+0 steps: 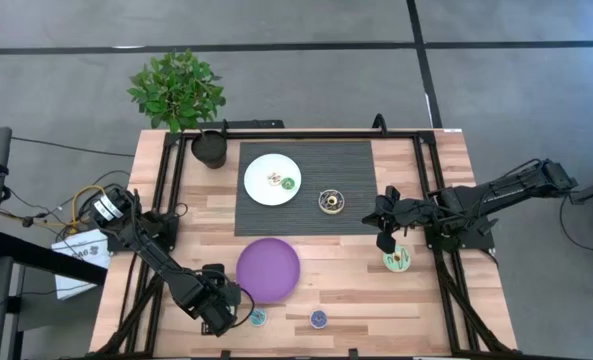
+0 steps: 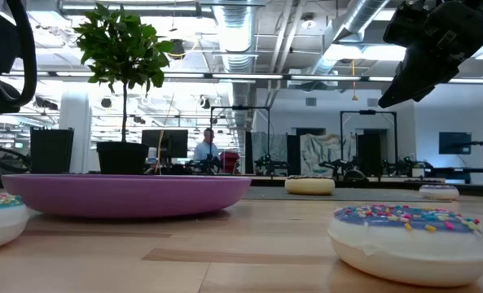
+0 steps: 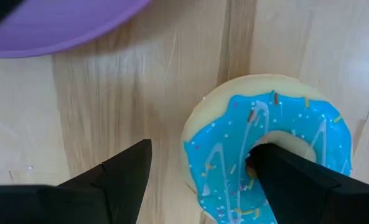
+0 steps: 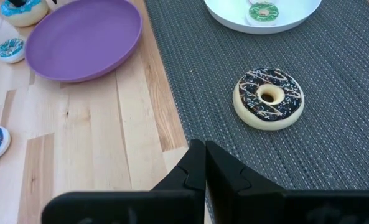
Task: Pick & Place donuts
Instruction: Put the large light blue donut on the purple plate
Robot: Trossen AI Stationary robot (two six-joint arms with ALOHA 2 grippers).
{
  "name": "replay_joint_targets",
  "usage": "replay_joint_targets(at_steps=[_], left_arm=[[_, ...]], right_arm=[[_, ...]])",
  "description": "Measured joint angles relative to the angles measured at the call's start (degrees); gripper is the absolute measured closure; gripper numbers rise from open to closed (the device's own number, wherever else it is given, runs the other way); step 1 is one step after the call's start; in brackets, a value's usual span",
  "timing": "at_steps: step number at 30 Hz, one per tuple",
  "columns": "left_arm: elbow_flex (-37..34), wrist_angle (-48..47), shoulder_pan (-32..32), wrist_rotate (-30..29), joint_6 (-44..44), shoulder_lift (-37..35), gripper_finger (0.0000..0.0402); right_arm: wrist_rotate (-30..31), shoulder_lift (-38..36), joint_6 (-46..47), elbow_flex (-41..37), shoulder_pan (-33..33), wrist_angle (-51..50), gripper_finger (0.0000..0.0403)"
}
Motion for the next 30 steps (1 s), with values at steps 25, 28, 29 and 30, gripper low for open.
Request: replay_joint_targets(at_steps=[25, 28, 29, 30], left_arm=[[0.0, 0.9, 0.0, -0.1, 0.1, 0.0, 0.0207], [0.0, 0.9, 0.0, 0.0, 0.0, 0.0, 0.0223], [0.0, 1.0, 0.0, 0.1, -0.1, 0.0, 0.0228], [0.0, 1.0, 0.0, 0.1, -0.1, 0.0, 0.0232]], right_arm=[[0.0, 0.0, -0.5, 0.0, 0.0, 0.0, 0.0403], [0.0, 0.0, -0.5, 0.0, 0.0, 0.0, 0.0403], [0.0, 0.0, -0.5, 0.0, 0.0, 0.0, 0.0403], [0.0, 0.0, -0.5, 0.0, 0.0, 0.0, 0.0403]])
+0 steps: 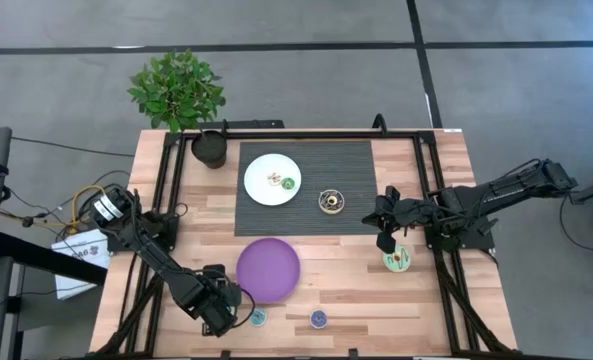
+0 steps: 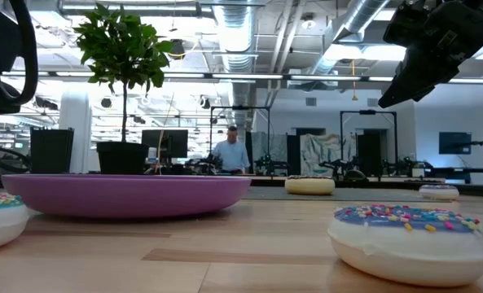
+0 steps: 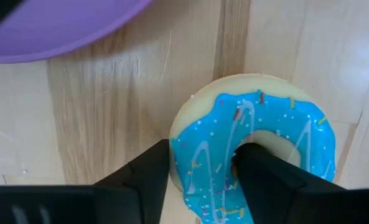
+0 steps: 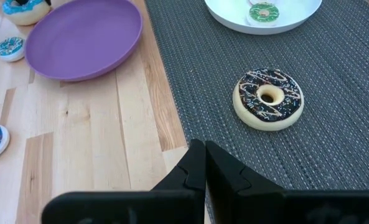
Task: Pick & Place donuts
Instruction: Put the large light blue donut on the purple plate
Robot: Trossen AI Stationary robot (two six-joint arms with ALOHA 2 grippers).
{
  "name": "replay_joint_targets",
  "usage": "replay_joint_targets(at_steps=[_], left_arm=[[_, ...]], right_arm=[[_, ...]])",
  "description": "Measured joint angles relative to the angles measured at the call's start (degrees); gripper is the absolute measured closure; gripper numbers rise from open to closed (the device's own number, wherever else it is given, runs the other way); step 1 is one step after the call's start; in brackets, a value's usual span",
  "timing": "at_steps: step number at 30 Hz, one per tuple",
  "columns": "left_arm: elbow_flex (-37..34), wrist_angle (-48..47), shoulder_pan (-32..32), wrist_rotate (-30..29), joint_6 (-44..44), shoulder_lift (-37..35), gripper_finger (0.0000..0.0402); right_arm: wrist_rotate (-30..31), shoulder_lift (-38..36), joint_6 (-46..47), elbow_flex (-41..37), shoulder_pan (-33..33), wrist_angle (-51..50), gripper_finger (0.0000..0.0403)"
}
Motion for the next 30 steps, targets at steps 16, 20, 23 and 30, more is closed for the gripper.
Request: replay_joint_targets(at_steps=[16, 20, 23, 30], left_arm=[[0.0, 0.6, 0.0, 2.0, -2.8, -0.2, 0.0263], [0.9, -0.3, 0.0, 1.5, -4.0, -1.6, 0.0264], [2.2, -2.9, 0.5, 0.9, -4.0, -3.3, 0.0265], [5.2, -10.5, 4.6, 0.0, -3.8, -7.8, 0.0265]], right_arm=[[0.0, 0.0, 0.0, 0.0, 0.0, 0.0, 0.0403], [0.0, 0.0, -0.1, 0.0, 0.0, 0.0, 0.0403], [0.0, 0.0, -0.5, 0.0, 0.0, 0.0, 0.0403], [0.0, 0.0, -0.6, 0.0, 0.0, 0.0, 0.0403]])
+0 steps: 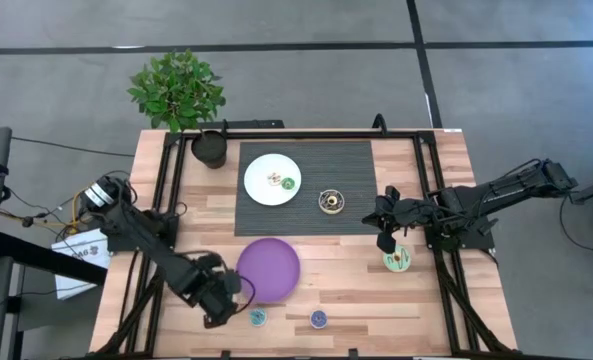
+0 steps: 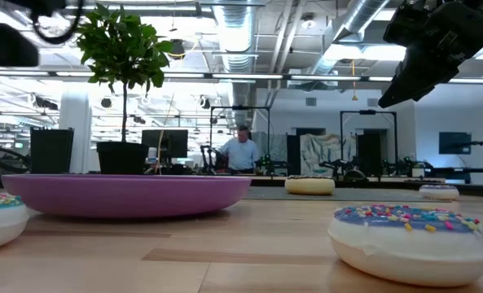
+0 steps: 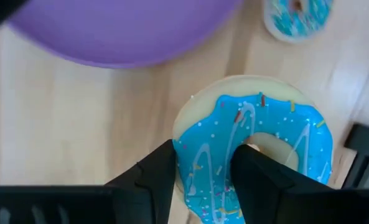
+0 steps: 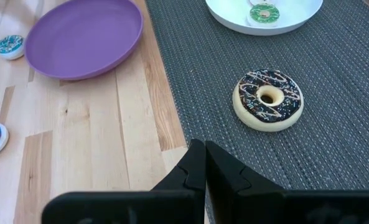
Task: Pick & Place donuts
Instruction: Put the large light blue donut on the purple plate
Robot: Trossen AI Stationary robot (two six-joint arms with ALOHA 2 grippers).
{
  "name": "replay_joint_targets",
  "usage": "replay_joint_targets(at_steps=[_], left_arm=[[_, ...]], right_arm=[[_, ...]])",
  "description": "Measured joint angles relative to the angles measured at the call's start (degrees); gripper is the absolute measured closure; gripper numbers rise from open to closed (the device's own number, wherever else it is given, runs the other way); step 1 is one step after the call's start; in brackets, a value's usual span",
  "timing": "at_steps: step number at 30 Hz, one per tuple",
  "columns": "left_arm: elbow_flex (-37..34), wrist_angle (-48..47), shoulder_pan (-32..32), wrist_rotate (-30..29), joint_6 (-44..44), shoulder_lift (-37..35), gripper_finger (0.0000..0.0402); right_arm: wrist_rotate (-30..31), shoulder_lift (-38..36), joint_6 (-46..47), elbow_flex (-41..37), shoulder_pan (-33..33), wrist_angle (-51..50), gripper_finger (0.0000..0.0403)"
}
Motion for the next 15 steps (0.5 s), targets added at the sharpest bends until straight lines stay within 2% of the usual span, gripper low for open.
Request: replay_joint_targets(at_steps=[6, 10, 15], left_arm=[[1.4, -1.2, 8.0, -0.8, 5.6, -1.4, 0.0265], [1.7, 1.0, 14.9, -1.4, 12.7, -1.2, 0.0265], [1.7, 4.2, 24.2, -1.9, 16.7, -1.1, 0.0265]], right_arm=[[0.0, 0.0, 0.0, 0.0, 0.0, 0.0, 0.0403], [0.0, 0.0, 0.0, 0.0, 0.0, 0.0, 0.0403], [0.0, 0.0, 0.1, 0.0, 0.0, 0.1, 0.0403]])
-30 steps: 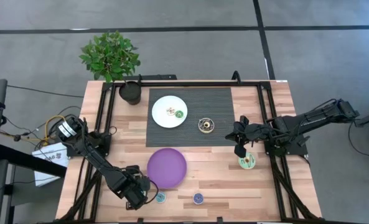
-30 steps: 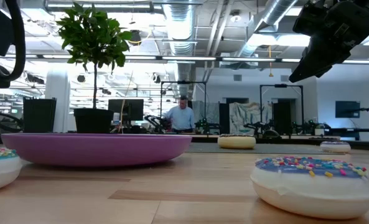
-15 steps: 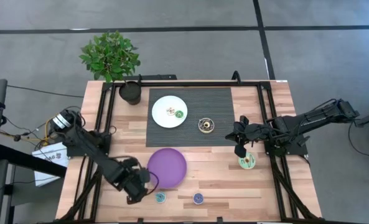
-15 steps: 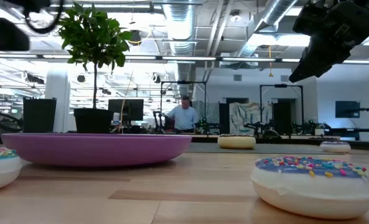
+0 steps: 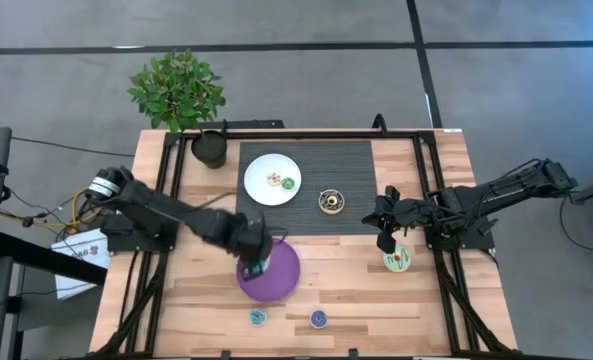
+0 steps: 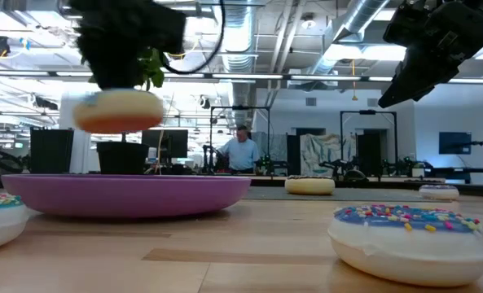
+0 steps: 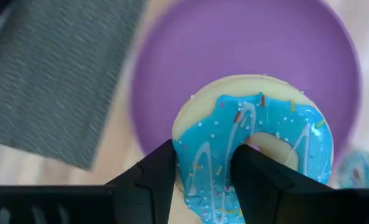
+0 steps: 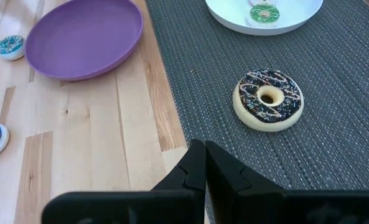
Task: Pick & Place donuts
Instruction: Put the large light blue donut on the purple plate
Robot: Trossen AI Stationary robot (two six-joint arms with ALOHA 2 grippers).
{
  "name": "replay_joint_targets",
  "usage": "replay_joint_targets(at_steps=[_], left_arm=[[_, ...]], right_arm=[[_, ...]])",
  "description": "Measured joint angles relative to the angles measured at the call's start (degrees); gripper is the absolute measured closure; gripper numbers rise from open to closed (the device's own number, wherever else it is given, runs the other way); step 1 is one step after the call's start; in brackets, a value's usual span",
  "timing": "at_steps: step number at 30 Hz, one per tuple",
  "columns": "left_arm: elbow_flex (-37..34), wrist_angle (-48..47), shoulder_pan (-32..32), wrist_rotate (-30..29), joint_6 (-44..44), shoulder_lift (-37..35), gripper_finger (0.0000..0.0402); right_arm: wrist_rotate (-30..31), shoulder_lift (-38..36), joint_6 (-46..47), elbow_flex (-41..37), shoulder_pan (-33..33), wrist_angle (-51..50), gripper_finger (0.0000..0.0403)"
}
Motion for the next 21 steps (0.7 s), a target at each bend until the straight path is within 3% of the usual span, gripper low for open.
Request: replay_joint_targets(at_steps=[9, 16, 21], left_arm=[[0.0, 7.7, 6.0, -0.2, 9.8, 1.6, 0.0265], [-0.1, 9.5, 5.8, -0.1, 10.2, 6.5, 0.0265], [-0.1, 10.1, 5.8, 4.1, 9.6, 9.8, 0.0265]], right_arm=[[0.0, 0.0, 0.0, 0.0, 0.0, 0.0, 0.0403], [0.0, 0.0, 0.0, 0.0, 0.0, -0.2, 0.0403], [0.0, 0.0, 0.0, 0.0, 0.0, -0.5, 0.0403]])
